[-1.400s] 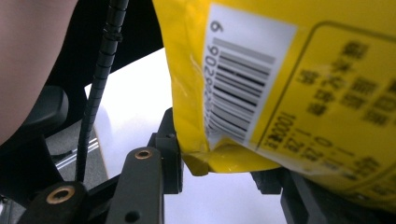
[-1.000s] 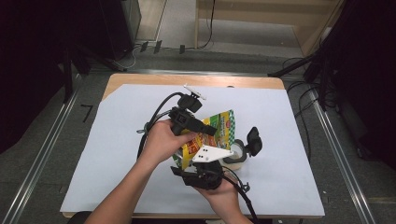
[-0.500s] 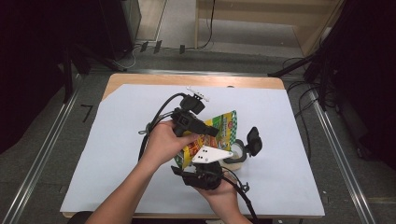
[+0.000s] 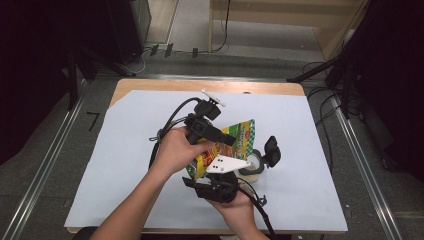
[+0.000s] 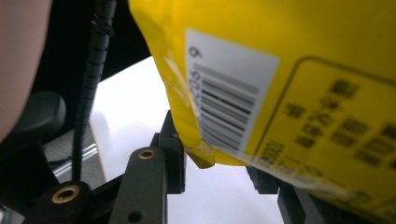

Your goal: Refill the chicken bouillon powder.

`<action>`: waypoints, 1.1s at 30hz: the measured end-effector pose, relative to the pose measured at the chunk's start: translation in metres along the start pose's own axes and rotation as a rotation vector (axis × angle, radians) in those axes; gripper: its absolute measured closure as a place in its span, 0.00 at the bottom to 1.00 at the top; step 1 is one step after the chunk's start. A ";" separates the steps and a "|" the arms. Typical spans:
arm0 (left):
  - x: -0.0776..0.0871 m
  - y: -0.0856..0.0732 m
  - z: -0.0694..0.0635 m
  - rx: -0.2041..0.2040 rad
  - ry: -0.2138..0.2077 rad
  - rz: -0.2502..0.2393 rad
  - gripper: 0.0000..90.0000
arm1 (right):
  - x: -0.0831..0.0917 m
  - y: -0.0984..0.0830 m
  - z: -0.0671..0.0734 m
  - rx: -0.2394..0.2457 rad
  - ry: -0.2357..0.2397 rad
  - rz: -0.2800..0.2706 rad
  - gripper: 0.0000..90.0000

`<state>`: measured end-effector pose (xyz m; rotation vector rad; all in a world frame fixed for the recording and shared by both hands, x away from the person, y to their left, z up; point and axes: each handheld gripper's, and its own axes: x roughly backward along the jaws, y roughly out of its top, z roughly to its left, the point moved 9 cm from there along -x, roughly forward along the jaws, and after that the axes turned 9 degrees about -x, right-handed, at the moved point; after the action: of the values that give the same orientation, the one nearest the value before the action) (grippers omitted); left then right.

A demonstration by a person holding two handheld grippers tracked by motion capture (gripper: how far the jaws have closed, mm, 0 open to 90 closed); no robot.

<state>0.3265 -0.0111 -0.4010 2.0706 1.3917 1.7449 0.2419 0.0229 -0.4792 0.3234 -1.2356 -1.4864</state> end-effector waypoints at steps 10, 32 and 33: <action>-0.007 0.006 0.009 0.041 -0.043 0.043 0.88 | 0.001 0.005 -0.006 -0.015 -0.019 0.003 0.71; -0.008 0.006 0.014 0.060 -0.042 0.073 0.90 | 0.003 0.006 -0.006 0.015 -0.023 0.014 0.71; -0.008 0.006 0.014 0.060 -0.042 0.073 0.90 | 0.003 0.005 -0.006 0.016 -0.023 0.014 0.71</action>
<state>0.3415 -0.0134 -0.4079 2.2027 1.3905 1.6956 0.2488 0.0182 -0.4763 0.3081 -1.2664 -1.4725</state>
